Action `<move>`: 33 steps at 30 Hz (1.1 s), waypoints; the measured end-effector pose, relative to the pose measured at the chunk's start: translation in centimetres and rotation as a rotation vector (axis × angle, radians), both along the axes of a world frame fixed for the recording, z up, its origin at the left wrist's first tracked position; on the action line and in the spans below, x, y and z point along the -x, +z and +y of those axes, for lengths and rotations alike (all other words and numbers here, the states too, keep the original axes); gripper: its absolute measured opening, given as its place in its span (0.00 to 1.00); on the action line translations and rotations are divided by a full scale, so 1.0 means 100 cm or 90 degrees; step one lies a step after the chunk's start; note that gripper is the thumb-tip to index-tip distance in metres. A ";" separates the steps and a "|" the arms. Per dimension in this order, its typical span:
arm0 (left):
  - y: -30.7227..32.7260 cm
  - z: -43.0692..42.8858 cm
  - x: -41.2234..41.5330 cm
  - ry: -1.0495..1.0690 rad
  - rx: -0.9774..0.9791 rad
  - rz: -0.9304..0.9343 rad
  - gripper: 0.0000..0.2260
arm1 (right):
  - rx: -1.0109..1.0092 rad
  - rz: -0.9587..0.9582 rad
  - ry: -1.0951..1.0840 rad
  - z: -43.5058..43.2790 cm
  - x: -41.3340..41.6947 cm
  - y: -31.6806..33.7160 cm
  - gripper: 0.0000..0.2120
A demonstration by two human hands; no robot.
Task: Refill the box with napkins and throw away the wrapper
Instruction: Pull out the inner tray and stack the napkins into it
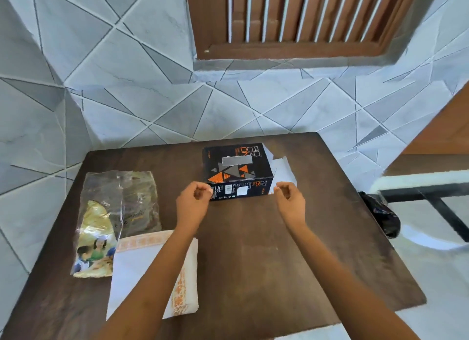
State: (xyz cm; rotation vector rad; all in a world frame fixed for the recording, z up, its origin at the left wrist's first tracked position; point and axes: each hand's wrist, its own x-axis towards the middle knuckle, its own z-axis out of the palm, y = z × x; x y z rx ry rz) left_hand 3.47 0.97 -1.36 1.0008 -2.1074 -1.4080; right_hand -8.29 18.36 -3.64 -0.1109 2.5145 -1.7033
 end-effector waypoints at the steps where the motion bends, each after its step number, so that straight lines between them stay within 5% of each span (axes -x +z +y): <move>1: -0.002 0.001 0.011 0.010 -0.008 -0.014 0.06 | -0.011 0.001 0.014 0.000 0.013 -0.001 0.10; 7: -0.019 -0.005 0.064 -0.002 -0.044 -0.139 0.24 | -0.013 -0.125 0.185 -0.022 0.074 -0.001 0.26; 10: -0.021 -0.006 0.069 -0.004 -0.022 -0.163 0.24 | -0.013 -0.126 0.256 -0.031 0.076 -0.006 0.25; 20: -0.024 -0.005 0.085 0.006 -0.126 -0.071 0.17 | -0.092 0.018 0.163 0.016 0.009 -0.020 0.18; 27: -0.024 0.017 0.076 -0.101 -0.043 -0.152 0.24 | 0.085 -0.128 0.306 0.039 -0.035 -0.024 0.11; 31: -0.025 0.042 0.047 -0.183 -0.015 -0.185 0.33 | 0.031 0.038 0.101 0.053 -0.013 -0.017 0.12; 33: -0.029 0.058 0.036 -0.212 0.007 -0.234 0.39 | -0.097 0.052 0.105 0.053 0.009 -0.015 0.26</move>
